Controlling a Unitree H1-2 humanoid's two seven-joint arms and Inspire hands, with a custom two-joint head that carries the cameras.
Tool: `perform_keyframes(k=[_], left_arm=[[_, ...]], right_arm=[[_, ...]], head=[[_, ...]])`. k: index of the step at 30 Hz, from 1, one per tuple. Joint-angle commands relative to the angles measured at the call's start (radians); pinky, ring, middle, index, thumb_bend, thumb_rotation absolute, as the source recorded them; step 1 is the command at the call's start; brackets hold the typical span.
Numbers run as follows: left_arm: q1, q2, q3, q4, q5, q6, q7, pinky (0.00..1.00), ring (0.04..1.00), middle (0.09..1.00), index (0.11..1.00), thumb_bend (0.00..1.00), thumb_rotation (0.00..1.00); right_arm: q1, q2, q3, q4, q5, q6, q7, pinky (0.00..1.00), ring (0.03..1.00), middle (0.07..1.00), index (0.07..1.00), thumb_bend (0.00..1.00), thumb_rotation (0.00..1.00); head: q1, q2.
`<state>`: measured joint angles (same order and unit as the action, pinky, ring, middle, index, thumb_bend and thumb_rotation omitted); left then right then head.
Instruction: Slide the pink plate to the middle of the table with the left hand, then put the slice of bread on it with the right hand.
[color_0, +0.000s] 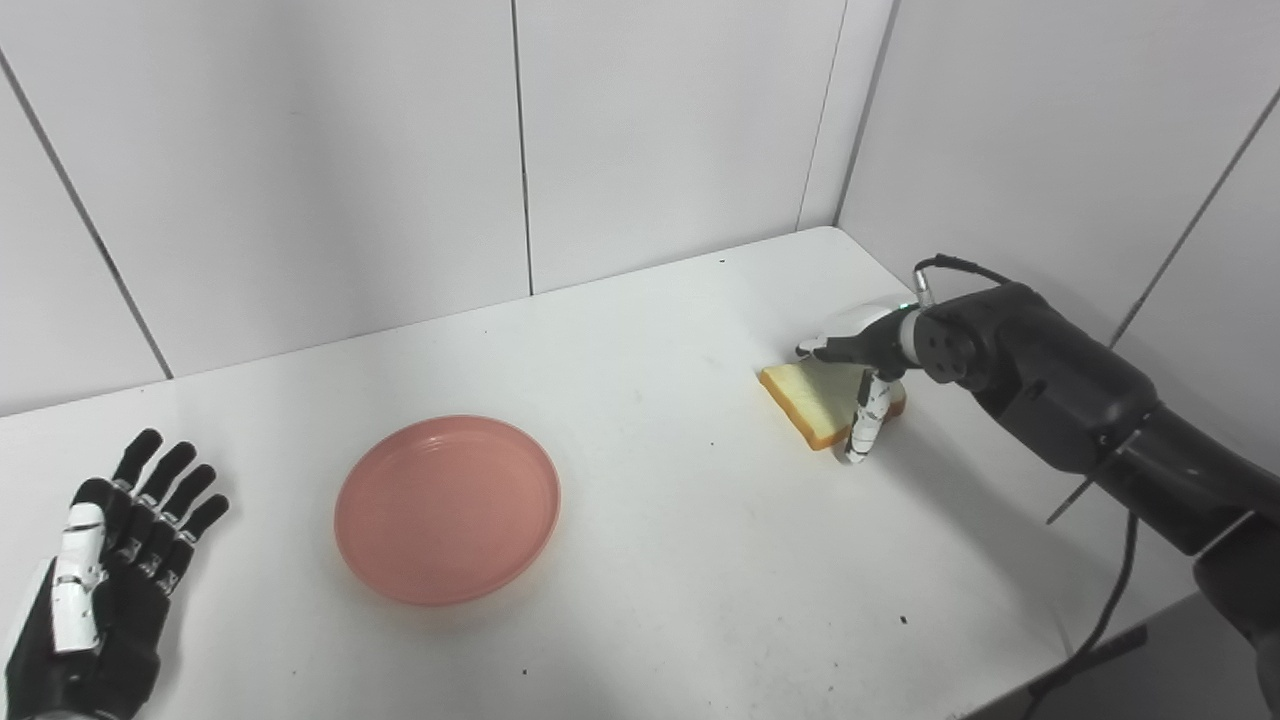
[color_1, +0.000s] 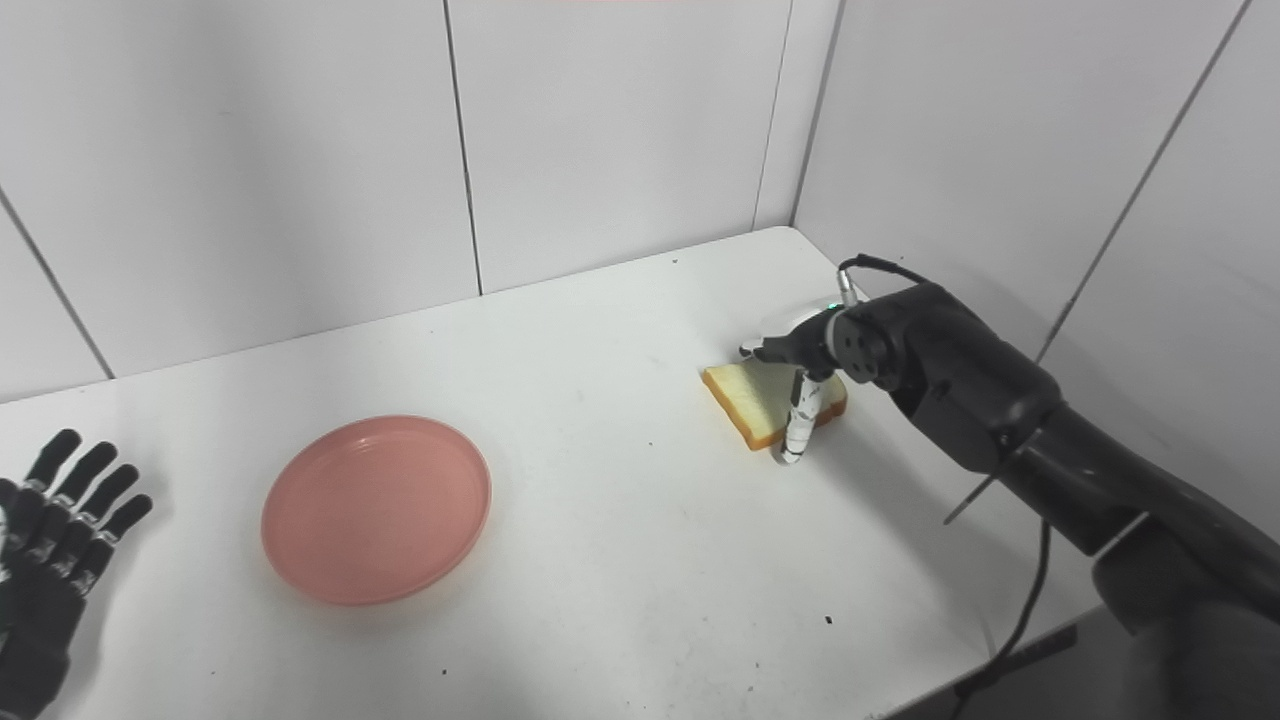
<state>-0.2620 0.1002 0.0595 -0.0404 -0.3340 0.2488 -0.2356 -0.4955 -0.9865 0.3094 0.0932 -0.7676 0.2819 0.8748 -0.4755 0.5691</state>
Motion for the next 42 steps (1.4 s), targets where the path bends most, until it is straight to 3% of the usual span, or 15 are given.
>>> perform_keyframes(k=[1, 7, 14, 16, 18, 19, 20, 24, 26, 27, 28, 32, 42], left_arm=[[-0.022, 0.005, 0.004, -0.029, -0.012, -0.01, -0.005, 0.89, 0.923, 0.935, 0.927, 0.43, 1.0], [-0.019, 0.004, 0.006, -0.031, -0.019, -0.008, -0.009, 0.9, 0.926, 0.939, 0.935, 0.43, 1.0], [-0.019, 0.006, 0.006, -0.025, -0.019, -0.016, -0.014, 0.91, 0.929, 0.942, 0.941, 0.44, 1.0], [-0.018, 0.004, 0.008, -0.027, -0.021, -0.012, -0.012, 0.9, 0.923, 0.937, 0.933, 0.44, 1.0], [-0.017, 0.004, 0.008, -0.031, -0.022, -0.007, -0.01, 0.9, 0.924, 0.938, 0.934, 0.44, 1.0], [-0.017, 0.004, 0.008, -0.033, -0.02, -0.005, -0.008, 0.9, 0.924, 0.937, 0.934, 0.44, 1.0], [-0.016, 0.004, 0.008, -0.035, -0.019, -0.003, -0.007, 0.9, 0.925, 0.937, 0.935, 0.44, 1.0], [-0.014, 0.003, 0.008, -0.044, -0.014, 0.002, 0.0, 0.9, 0.923, 0.936, 0.934, 0.45, 1.0], [-0.015, 0.003, 0.009, -0.046, -0.016, 0.003, -0.001, 0.89, 0.92, 0.934, 0.93, 0.45, 1.0], [-0.015, 0.003, 0.008, -0.046, -0.017, 0.002, -0.003, 0.9, 0.925, 0.938, 0.934, 0.45, 1.0], [-0.015, 0.004, 0.008, -0.047, -0.017, 0.002, -0.003, 0.9, 0.924, 0.937, 0.933, 0.45, 1.0], [-0.017, 0.007, 0.01, -0.041, -0.021, -0.004, -0.01, 0.91, 0.931, 0.944, 0.94, 0.45, 1.0], [-0.018, 0.006, 0.015, -0.033, -0.016, -0.007, -0.004, 0.9, 0.925, 0.939, 0.93, 0.47, 1.0]], right_arm=[[-0.029, -0.017, -0.027, 0.0, -0.007, -0.021, -0.05, 0.98, 1.0, 1.0, 1.0, 1.0, 0.35], [-0.037, 0.025, -0.022, 0.068, 0.004, -0.066, -0.149, 0.92, 1.0, 1.0, 1.0, 1.0, 0.3], [-0.048, 0.065, -0.018, 0.118, 0.016, -0.123, -0.241, 0.92, 0.988, 0.996, 0.99, 1.0, 0.22], [-0.043, 0.085, -0.038, 0.119, 0.041, -0.121, -0.268, 0.84, 0.929, 0.954, 0.945, 0.99, 0.11], [-0.041, 0.103, -0.05, 0.12, 0.052, -0.111, -0.286, 0.73, 0.821, 0.864, 0.865, 0.91, 0.05], [-0.041, 0.108, -0.051, 0.122, 0.051, -0.109, -0.293, 0.58, 0.696, 0.773, 0.825, 0.84, 0.02], [-0.045, 0.113, -0.049, 0.136, 0.051, -0.121, -0.303, 0.56, 0.678, 0.754, 0.795, 0.78, 0.01], [-0.059, 0.116, -0.037, 0.183, 0.065, -0.161, -0.327, 0.59, 0.673, 0.735, 0.74, 0.67, 0.0], [-0.063, 0.114, -0.037, 0.196, 0.076, -0.168, -0.328, 0.55, 0.613, 0.687, 0.699, 0.64, 0.0], [-0.063, 0.113, -0.039, 0.199, 0.083, -0.166, -0.326, 0.53, 0.57, 0.639, 0.578, 0.56, 0.07], [-0.063, 0.113, -0.041, 0.2, 0.087, -0.163, -0.326, 0.52, 0.549, 0.561, 0.522, 0.53, 0.04], [-0.051, 0.102, -0.051, 0.187, 0.087, -0.143, -0.343, 0.5, 0.523, 0.497, 0.497, 0.52, 0.0], [-0.041, 0.062, -0.069, 0.167, 0.069, -0.124, -0.336, 0.49, 0.531, 0.482, 0.506, 0.52, 0.0]], head=[[0.001, 0.001], [0.004, 0.007], [0.008, 0.009], [0.009, 0.011], [0.011, 0.012], [0.011, 0.013], [0.013, 0.014], [0.017, 0.018], [0.016, 0.018], [0.016, 0.018], [0.015, 0.017], [0.014, 0.018], [0.013, 0.017]])
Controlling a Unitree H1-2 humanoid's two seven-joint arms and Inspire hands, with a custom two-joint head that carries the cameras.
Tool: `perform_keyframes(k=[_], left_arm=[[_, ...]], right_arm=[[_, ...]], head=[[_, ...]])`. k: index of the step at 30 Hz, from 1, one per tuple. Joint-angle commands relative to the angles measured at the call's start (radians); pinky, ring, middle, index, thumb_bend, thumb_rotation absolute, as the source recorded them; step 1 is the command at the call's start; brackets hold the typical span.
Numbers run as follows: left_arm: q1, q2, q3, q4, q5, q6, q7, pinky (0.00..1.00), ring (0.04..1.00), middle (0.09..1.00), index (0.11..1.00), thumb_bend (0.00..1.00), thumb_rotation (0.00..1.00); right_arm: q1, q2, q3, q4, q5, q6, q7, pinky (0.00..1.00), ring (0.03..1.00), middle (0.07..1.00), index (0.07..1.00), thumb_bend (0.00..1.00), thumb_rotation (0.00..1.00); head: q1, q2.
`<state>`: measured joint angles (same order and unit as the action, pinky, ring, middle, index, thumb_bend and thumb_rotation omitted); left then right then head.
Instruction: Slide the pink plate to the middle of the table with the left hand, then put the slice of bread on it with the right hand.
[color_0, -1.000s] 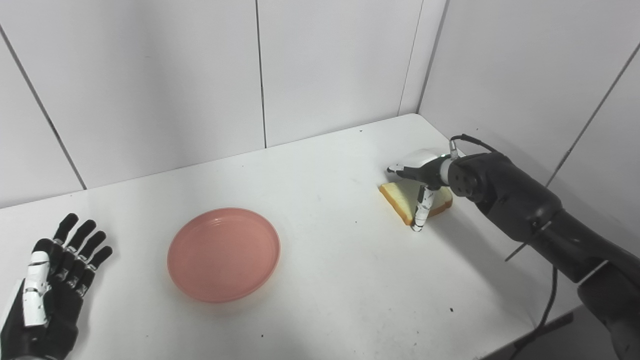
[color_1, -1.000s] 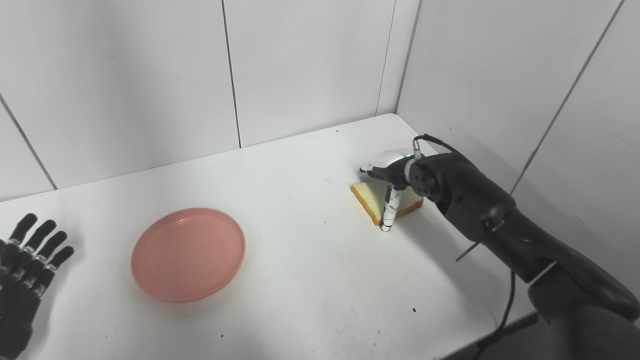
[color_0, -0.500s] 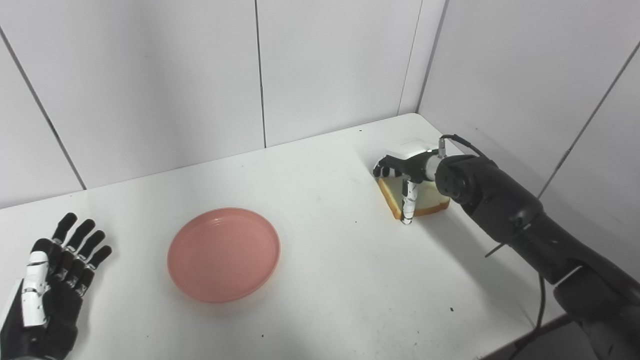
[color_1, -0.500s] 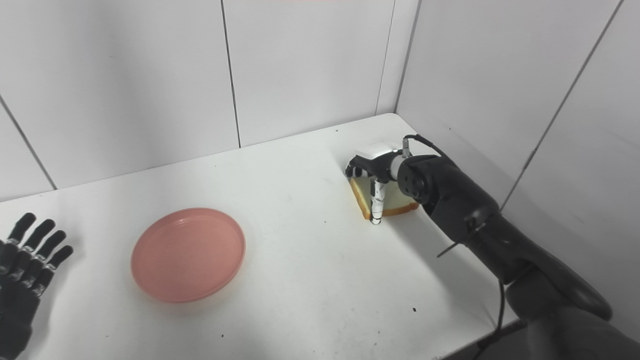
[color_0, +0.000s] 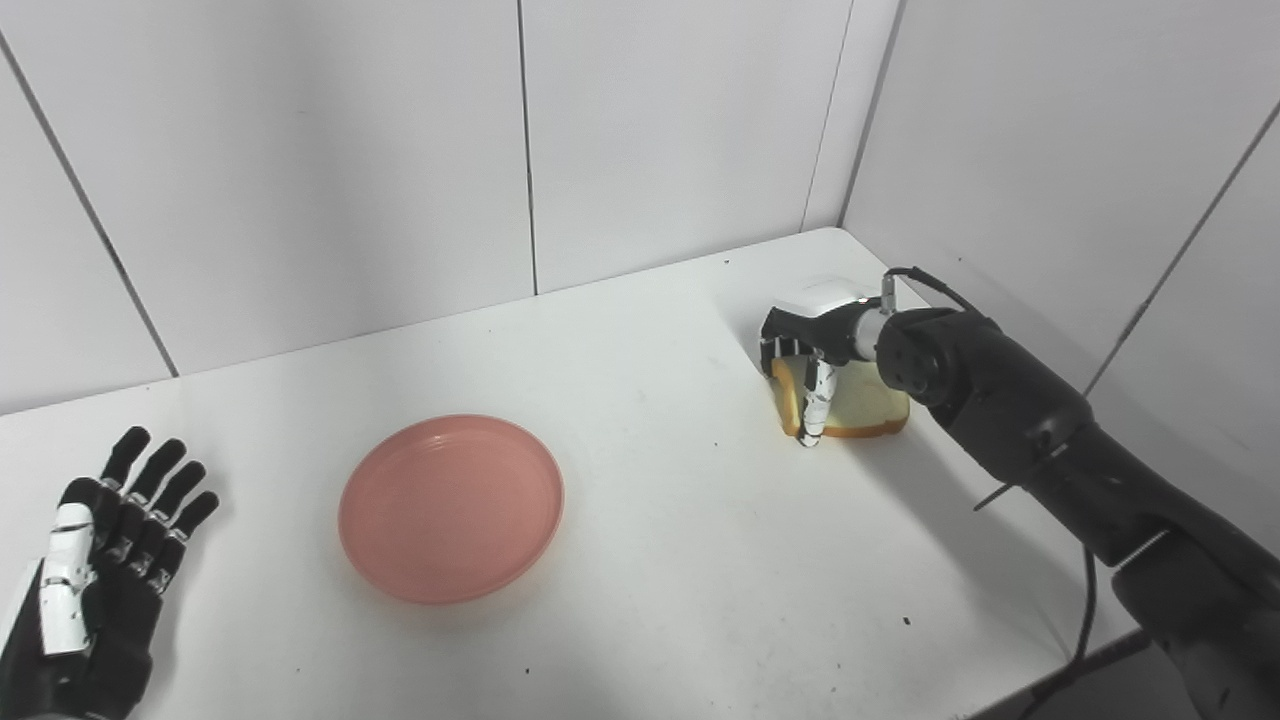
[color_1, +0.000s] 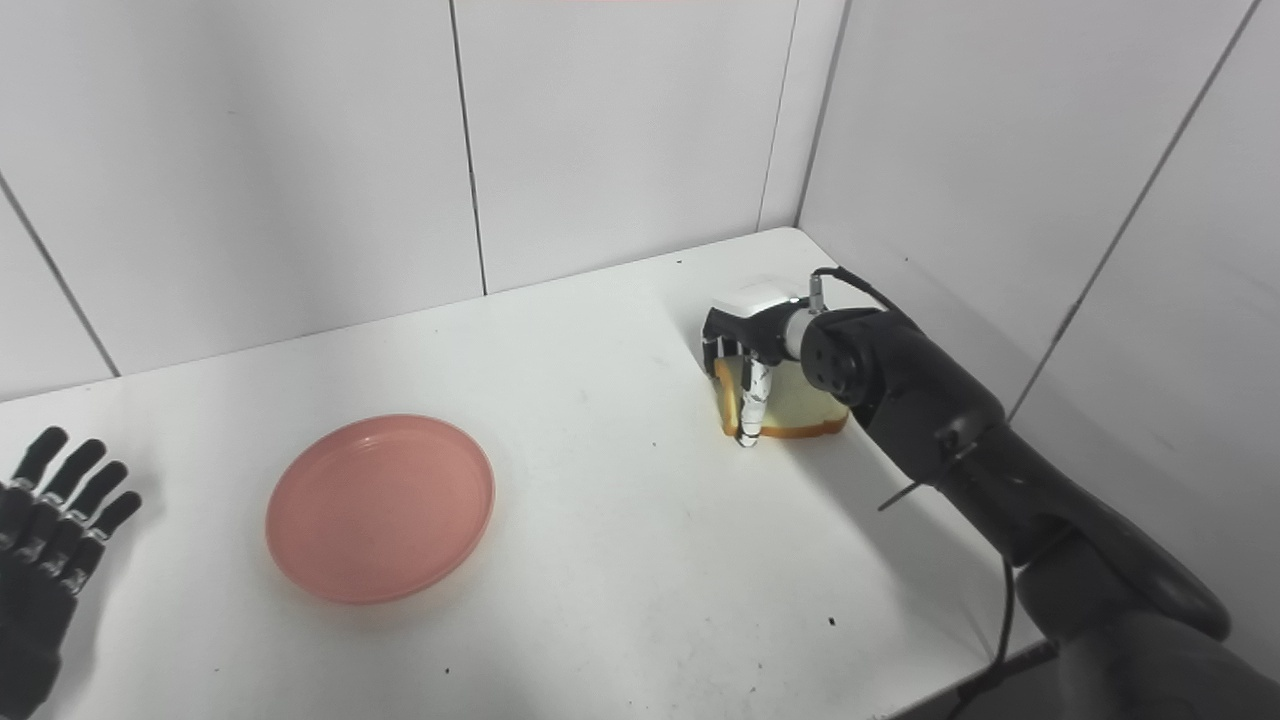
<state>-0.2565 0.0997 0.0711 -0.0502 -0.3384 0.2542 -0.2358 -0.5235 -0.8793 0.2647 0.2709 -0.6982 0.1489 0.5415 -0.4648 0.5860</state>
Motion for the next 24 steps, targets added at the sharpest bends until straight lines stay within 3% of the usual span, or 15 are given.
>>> perform_keyframes(k=[1, 5, 7, 14, 15, 18, 24], left_arm=[[-0.024, 0.006, 0.004, -0.023, -0.014, -0.012, -0.005, 0.9, 0.925, 0.939, 0.929, 0.47, 1.0], [-0.026, 0.006, 0.006, -0.02, -0.022, -0.009, -0.01, 0.91, 0.934, 0.946, 0.936, 0.46, 1.0], [-0.027, 0.008, 0.004, -0.015, -0.024, -0.021, -0.017, 0.92, 0.941, 0.951, 0.942, 0.46, 1.0], [-0.027, -0.011, -0.002, -0.031, -0.012, -0.004, 0.013, 0.89, 0.922, 0.936, 0.931, 0.47, 1.0], [-0.027, -0.013, -0.003, -0.033, -0.013, -0.001, 0.014, 0.89, 0.922, 0.936, 0.932, 0.46, 1.0], [-0.025, -0.024, -0.009, -0.041, -0.01, -0.002, 0.019, 0.91, 0.931, 0.943, 0.94, 0.44, 1.0], [-0.023, -0.045, -0.024, -0.057, -0.003, 0.008, 0.037, 0.91, 0.931, 0.944, 0.942, 0.43, 1.0]], right_arm=[[-0.01, -0.046, -0.03, -0.012, 0.004, 0.009, -0.007, 0.49, 0.533, 0.483, 0.505, 0.52, 0.0], [-0.002, -0.053, -0.037, -0.023, -0.007, -0.031, -0.05, 0.47, 0.51, 0.474, 0.514, 0.52, 0.0], [0.001, -0.05, -0.051, -0.052, -0.001, -0.014, -0.053, 0.46, 0.503, 0.474, 0.511, 0.52, 0.0], [-0.042, -0.038, -0.089, -0.165, 0.035, 0.038, 0.022, 0.47, 0.507, 0.48, 0.505, 0.52, 0.0], [-0.051, -0.036, -0.091, -0.177, 0.036, 0.046, 0.034, 0.46, 0.452, 0.495, 0.524, 0.52, 0.0], [-0.092, -0.033, -0.08, -0.221, 0.02, 0.063, 0.074, 0.45, 0.4, 0.508, 0.545, 0.51, 0.0], [-0.177, -0.002, -0.067, -0.305, 0.019, 0.074, 0.141, 0.46, 0.401, 0.51, 0.541, 0.51, 0.0]], head=[[0.003, 0.0], [0.008, 0.0], [0.009, 0.0], [0.024, -0.005], [0.025, -0.006], [0.036, -0.009], [0.069, -0.013]])
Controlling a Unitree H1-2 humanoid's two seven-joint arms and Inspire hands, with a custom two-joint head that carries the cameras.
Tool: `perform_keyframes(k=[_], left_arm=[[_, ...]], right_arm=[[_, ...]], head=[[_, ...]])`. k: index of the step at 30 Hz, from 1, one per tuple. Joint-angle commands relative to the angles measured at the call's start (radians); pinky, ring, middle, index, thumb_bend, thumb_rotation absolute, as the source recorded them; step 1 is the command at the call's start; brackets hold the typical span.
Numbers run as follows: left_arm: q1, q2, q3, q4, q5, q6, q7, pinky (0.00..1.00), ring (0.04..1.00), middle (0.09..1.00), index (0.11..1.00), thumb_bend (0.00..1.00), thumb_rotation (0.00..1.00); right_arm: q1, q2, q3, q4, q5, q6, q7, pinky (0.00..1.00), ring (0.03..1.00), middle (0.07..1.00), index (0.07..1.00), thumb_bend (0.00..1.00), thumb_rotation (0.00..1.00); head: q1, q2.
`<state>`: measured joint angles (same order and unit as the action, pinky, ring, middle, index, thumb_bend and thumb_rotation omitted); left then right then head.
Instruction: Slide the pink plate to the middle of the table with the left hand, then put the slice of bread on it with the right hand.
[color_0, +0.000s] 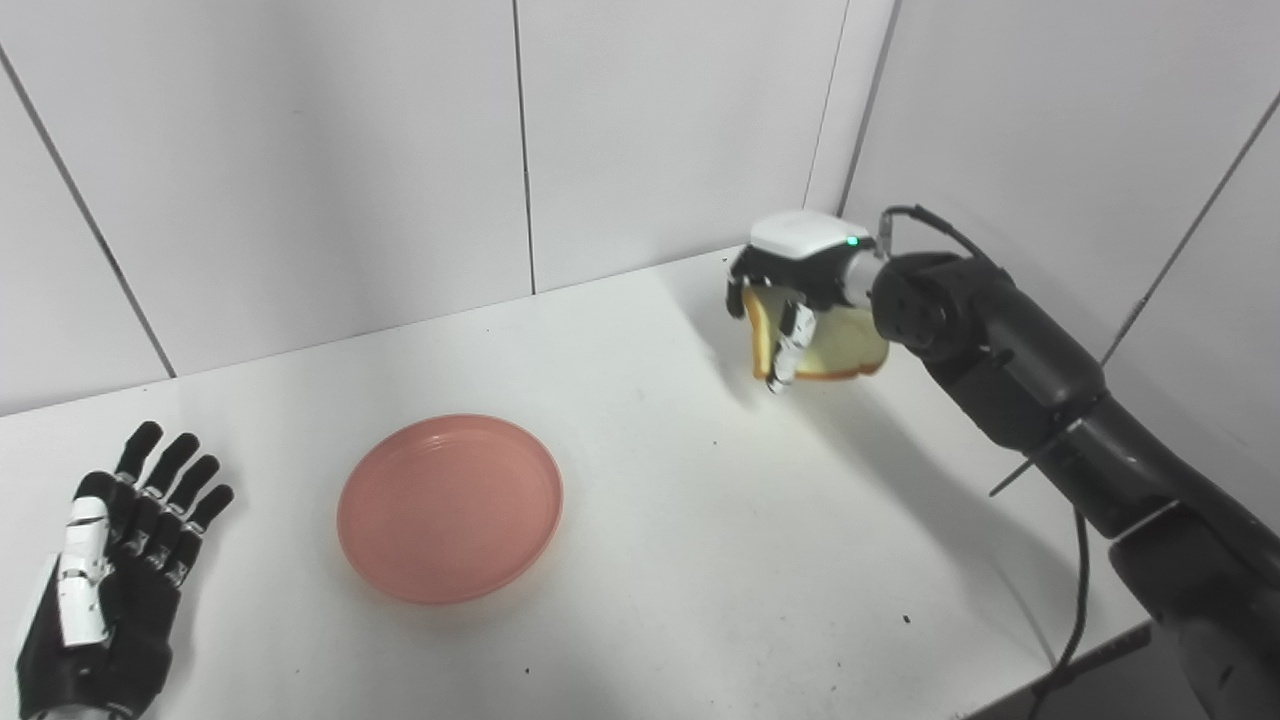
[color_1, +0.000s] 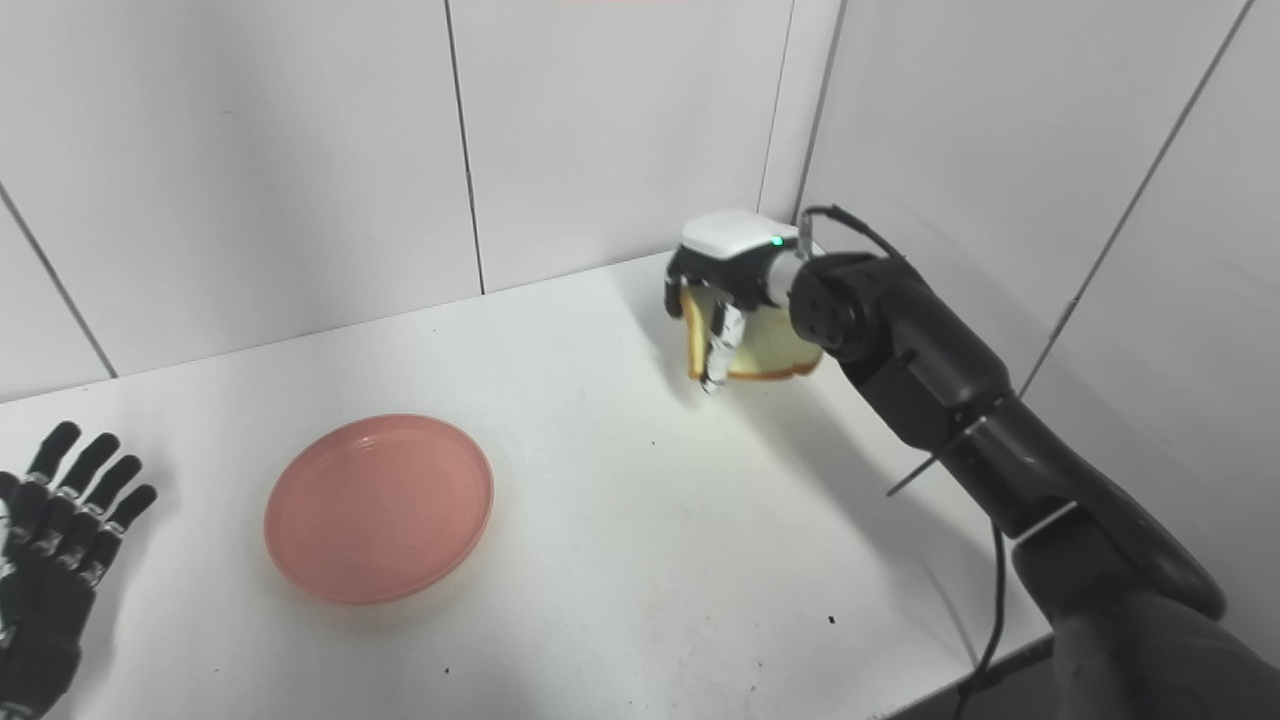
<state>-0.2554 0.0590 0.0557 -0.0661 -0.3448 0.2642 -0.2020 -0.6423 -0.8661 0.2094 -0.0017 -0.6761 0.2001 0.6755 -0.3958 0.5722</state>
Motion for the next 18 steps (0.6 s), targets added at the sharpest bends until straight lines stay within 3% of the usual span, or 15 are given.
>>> perform_keyframes(k=[1, 6, 10, 18], left_arm=[[-0.024, -0.008, -0.012, -0.043, 0.006, -0.002, 0.005, 0.91, 0.936, 0.947, 0.945, 0.43, 1.0], [-0.023, -0.029, -0.033, -0.054, 0.035, 0.002, 0.032, 0.9, 0.934, 0.939, 0.93, 0.44, 1.0], [-0.027, -0.049, -0.05, -0.047, 0.052, -0.003, 0.044, 0.91, 0.939, 0.943, 0.942, 0.43, 1.0], [-0.032, -0.093, -0.096, -0.054, 0.141, -0.002, 0.093, 0.9, 0.932, 0.943, 0.941, 0.42, 1.0]], right_arm=[[-0.07, -0.01, -0.009, -0.039, -0.001, 0.01, 0.008, 0.45, 0.402, 0.51, 0.538, 0.51, 0.0], [-0.12, 0.05, 0.014, -0.097, -0.011, 0.03, 0.047, 0.44, 0.406, 0.509, 0.527, 0.51, 0.0], [-0.152, 0.091, 0.03, -0.1, 0.015, -0.018, 0.053, 0.43, 0.4, 0.512, 0.528, 0.51, 0.0], [-0.233, 0.246, 0.112, -0.077, 0.011, -0.018, 0.067, 0.37, 0.37, 0.48, 0.567, 0.5, 0.0]], head=[[0.015, 0.0], [0.059, -0.005], [0.106, -0.01], [0.237, -0.017]])
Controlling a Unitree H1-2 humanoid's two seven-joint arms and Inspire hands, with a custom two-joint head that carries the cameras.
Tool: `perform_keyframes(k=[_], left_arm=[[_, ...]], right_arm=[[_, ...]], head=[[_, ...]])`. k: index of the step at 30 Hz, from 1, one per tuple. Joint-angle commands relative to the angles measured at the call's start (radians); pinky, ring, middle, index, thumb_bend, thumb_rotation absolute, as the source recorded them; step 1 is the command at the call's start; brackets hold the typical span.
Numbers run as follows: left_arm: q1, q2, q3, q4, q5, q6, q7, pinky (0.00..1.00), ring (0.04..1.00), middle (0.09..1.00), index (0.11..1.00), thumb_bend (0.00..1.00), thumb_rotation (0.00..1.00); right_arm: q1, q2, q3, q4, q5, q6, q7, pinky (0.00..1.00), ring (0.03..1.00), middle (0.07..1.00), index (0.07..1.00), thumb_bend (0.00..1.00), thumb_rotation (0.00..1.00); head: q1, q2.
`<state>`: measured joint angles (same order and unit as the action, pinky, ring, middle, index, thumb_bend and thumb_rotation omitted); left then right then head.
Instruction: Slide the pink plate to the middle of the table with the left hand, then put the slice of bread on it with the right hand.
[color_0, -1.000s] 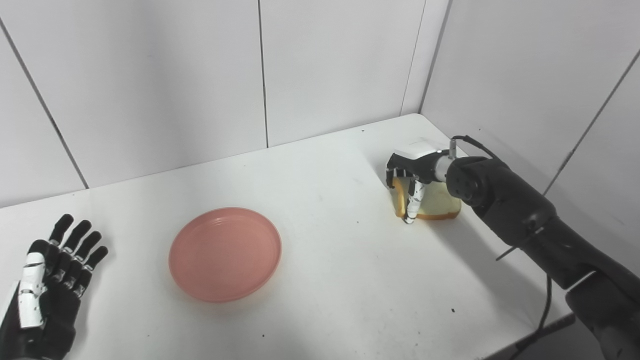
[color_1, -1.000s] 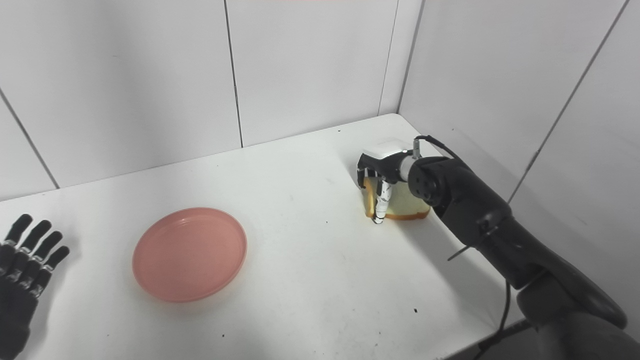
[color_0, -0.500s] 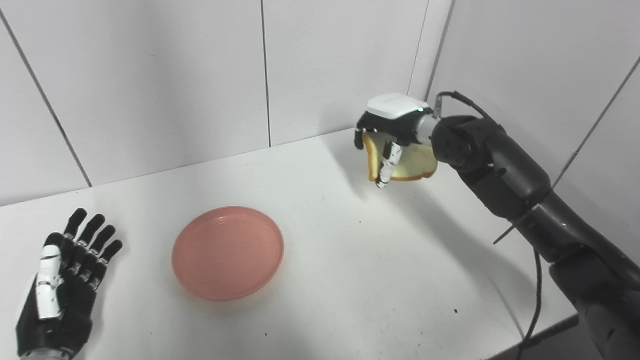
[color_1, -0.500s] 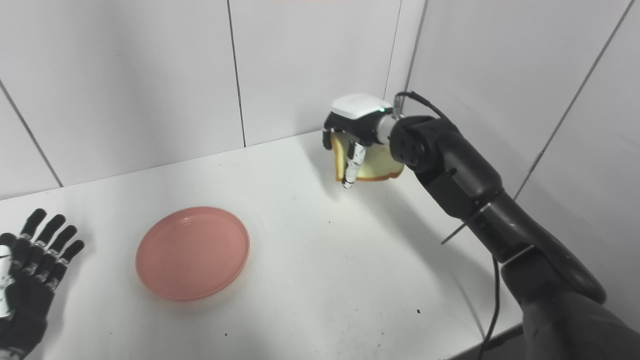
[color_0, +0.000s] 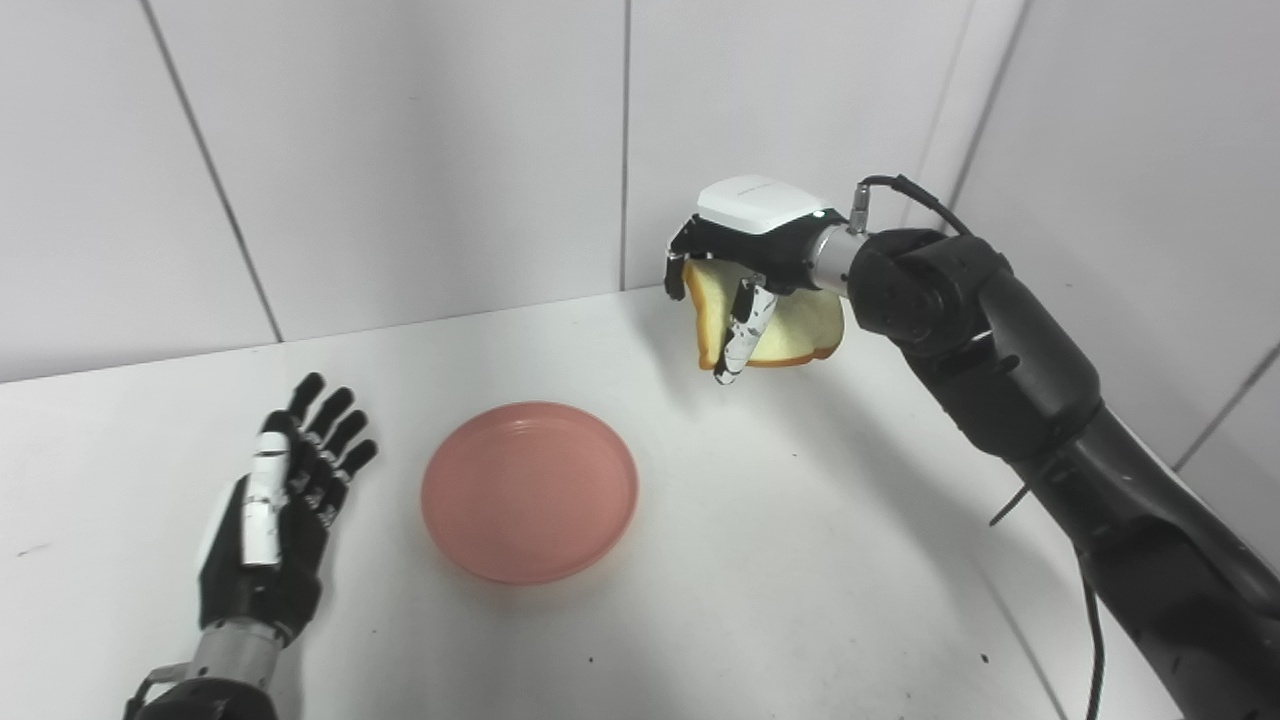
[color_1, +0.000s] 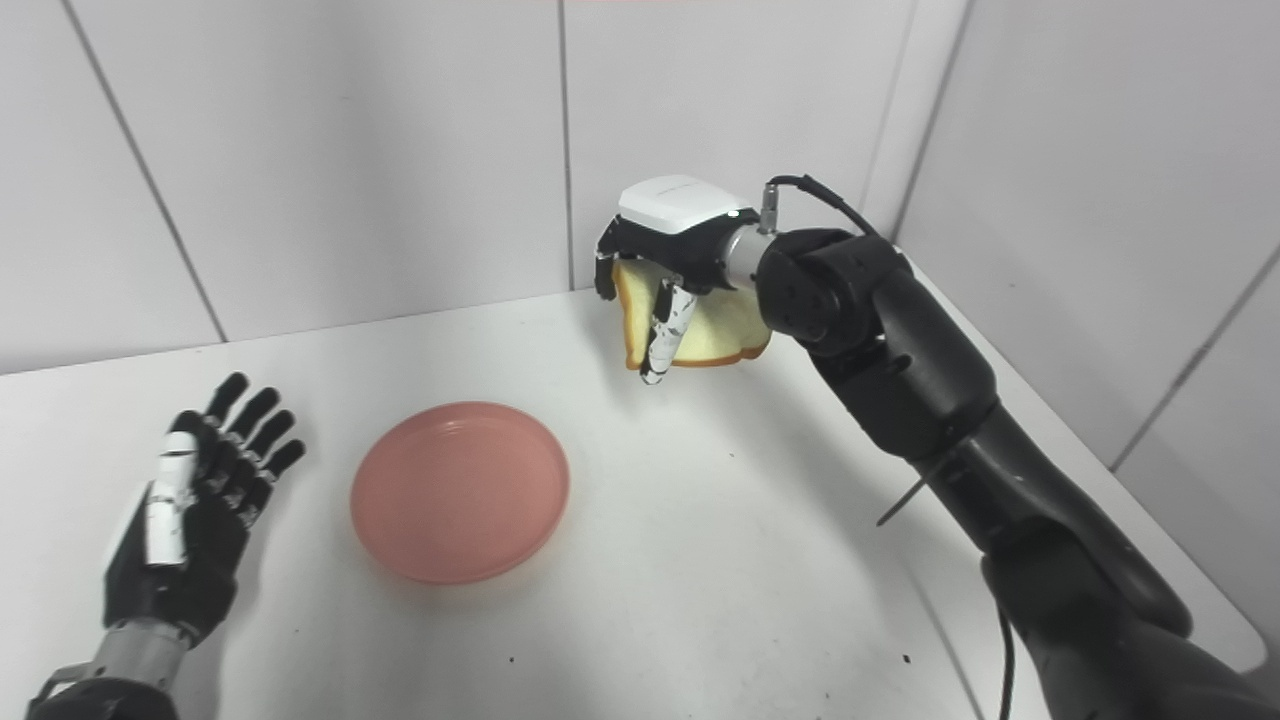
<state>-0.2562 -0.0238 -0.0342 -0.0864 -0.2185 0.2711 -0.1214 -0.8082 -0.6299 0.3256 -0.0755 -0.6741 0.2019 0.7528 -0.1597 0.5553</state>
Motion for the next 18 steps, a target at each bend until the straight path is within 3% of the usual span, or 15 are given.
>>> perform_keyframes(k=[1, 5, 10, 18], left_arm=[[-0.032, -0.015, -0.008, -0.032, 0.021, -0.012, 0.017, 0.9, 0.929, 0.942, 0.94, 0.42, 1.0], [-0.036, -0.036, -0.01, -0.024, 0.024, -0.018, 0.021, 0.92, 0.935, 0.942, 0.939, 0.42, 1.0], [-0.044, -0.073, -0.013, -0.016, 0.055, -0.015, 0.065, 0.91, 0.919, 0.924, 0.915, 0.41, 1.0], [-0.054, -0.105, -0.017, 0.003, 0.071, -0.026, 0.082, 0.92, 0.919, 0.929, 0.93, 0.43, 1.0]], right_arm=[[-0.073, 0.025, 0.004, 0.003, 0.013, -0.029, -0.013, 0.36, 0.37, 0.479, 0.568, 0.5, 0.0], [-0.086, 0.071, 0.023, 0.024, 0.025, -0.055, -0.023, 0.41, 0.389, 0.502, 0.545, 0.51, 0.0], [-0.097, 0.12, 0.066, 0.034, 0.015, -0.08, -0.021, 0.37, 0.369, 0.489, 0.558, 0.51, 0.0], [-0.077, 0.184, 0.095, 0.048, 0.042, -0.111, -0.037, 0.4, 0.383, 0.507, 0.542, 0.51, 0.0]], head=[[0.005, 0.0], [0.06, 0.003], [0.141, 0.005], [0.185, 0.013]])
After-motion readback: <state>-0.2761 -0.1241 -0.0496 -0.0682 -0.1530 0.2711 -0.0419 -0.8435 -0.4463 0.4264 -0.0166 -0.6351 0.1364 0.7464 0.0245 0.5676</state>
